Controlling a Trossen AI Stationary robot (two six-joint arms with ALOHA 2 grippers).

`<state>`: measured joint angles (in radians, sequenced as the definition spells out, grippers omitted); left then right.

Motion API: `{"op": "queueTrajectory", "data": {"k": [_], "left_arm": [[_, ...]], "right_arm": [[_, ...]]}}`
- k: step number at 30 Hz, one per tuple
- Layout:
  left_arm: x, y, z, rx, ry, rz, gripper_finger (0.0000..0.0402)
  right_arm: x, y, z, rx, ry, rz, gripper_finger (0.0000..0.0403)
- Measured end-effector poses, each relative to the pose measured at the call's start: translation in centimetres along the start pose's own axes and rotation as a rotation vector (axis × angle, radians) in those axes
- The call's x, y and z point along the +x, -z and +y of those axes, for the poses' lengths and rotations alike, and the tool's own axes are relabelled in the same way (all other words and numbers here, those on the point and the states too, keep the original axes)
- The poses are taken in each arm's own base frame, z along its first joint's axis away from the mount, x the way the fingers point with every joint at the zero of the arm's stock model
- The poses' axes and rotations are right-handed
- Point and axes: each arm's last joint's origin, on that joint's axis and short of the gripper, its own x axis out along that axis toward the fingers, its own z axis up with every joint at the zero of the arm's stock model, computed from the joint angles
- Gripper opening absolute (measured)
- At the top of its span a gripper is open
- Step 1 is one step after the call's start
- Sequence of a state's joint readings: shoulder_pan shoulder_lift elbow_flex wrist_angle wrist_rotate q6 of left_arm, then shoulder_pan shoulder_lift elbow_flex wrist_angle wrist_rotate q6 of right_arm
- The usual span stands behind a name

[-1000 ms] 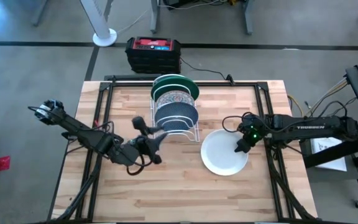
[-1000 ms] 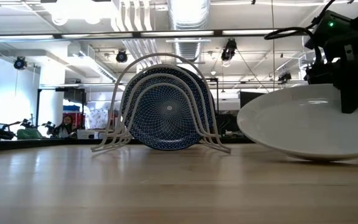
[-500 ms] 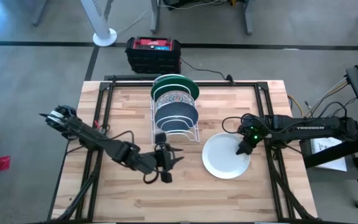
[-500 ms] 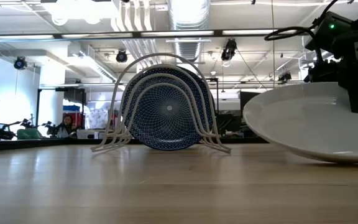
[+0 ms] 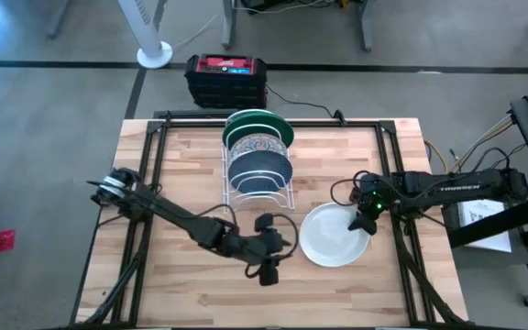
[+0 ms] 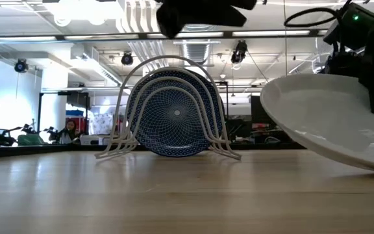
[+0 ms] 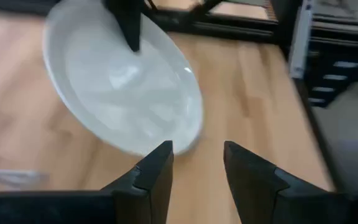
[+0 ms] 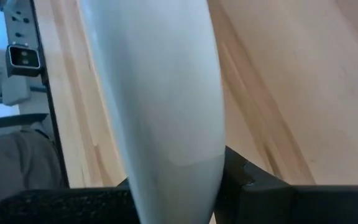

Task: Sort dishes
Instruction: Remove the white plate from the dish rack

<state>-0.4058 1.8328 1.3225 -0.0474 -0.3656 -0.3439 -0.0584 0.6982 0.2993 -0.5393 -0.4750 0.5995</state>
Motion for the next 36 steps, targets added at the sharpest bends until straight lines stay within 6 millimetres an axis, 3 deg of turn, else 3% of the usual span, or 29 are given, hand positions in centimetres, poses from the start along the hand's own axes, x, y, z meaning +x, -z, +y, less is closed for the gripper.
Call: {"op": "queueTrajectory", "data": {"k": [3,9,17,25,36], "left_arm": [[0.3,-0.2,0.5,-0.099,0.027,0.011,0.0149],[1.3,1.5,1.9,-0.256,-0.018,0.051,0.0198],[3.1,2.6,2.5,-0.340,-0.005,-0.013,0.0247],[3.5,2.5,2.6,-0.348,0.016,-0.042,0.0254],[4.4,2.1,5.4,-0.356,-0.084,-0.073,0.0254]], "right_arm": [[0.1,-0.1,0.3,-0.036,-0.019,-0.015,0.0051],[-0.1,-0.2,1.3,-0.147,-0.071,-0.058,0.0051],[-1.6,-1.2,3.2,-0.252,0.011,-0.125,0.0051],[-2.4,-1.7,3.9,-0.297,0.103,-0.124,0.0051],[-2.3,-1.9,4.0,-0.329,0.099,-0.133,0.0051]]}}
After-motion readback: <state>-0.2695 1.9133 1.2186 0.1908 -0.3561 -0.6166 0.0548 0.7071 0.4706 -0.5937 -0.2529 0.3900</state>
